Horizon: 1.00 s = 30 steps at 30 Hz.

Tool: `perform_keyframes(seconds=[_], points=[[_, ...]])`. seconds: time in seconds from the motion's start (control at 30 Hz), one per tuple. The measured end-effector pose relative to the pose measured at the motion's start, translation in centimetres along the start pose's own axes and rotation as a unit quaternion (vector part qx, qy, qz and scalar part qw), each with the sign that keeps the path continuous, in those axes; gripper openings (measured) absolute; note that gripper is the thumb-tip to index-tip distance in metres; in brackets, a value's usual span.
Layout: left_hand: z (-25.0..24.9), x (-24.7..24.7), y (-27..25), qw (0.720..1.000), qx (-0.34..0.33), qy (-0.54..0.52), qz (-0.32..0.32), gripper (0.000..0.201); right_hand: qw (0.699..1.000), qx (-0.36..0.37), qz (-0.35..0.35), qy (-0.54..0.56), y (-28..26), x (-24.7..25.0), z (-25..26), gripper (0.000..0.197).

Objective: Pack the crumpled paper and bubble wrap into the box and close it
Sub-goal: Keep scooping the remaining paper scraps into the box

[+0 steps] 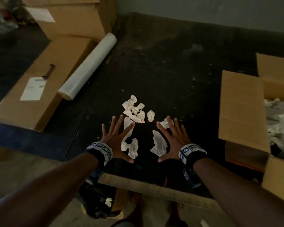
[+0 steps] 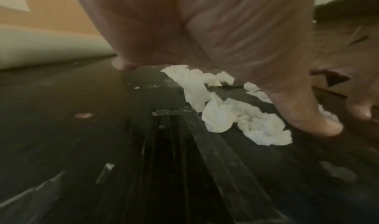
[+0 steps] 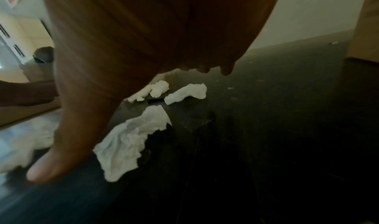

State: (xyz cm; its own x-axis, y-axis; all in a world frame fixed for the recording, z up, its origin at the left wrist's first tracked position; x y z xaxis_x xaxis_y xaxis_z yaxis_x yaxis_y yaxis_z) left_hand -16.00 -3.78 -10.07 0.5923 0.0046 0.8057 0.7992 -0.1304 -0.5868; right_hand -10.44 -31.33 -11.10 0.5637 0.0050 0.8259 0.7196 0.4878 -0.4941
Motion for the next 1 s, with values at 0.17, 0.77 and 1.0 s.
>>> perform_keyframes(seconds=[0.17, 0.77, 1.0], points=[[0.8, 0.8, 4.7, 1.0, -0.023, 0.018, 0.002, 0.156, 1.0, -0.01, 0.015, 0.012, 3.7, -0.3, -0.3, 0.152], [2.7, 1.7, 12.1, 0.987, -0.129, -0.079, -0.055, 0.116, 0.989, 0.146, -0.006, 0.036, 11.2, 1.4, 1.7, 0.08], [2.3, 0.7, 11.3, 0.967, -0.144, -0.157, -0.142, 0.072, 0.994, 0.091, -0.049, 0.038, 11.2, 1.3, 2.6, 0.058]])
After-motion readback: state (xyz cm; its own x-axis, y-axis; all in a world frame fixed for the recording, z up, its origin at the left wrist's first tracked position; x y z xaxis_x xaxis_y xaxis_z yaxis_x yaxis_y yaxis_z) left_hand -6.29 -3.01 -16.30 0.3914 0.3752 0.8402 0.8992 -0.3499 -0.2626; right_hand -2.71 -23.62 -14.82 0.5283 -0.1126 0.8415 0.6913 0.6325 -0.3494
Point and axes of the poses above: each hand's wrist, its own y-axis towards the middle knuckle, its own x-axis out of the back of the hand, z = x × y, the point moved 2 cm from there along y, towards the middle knuckle, and after that the axes turned 4 degrees about y, right-handed, at the moved point
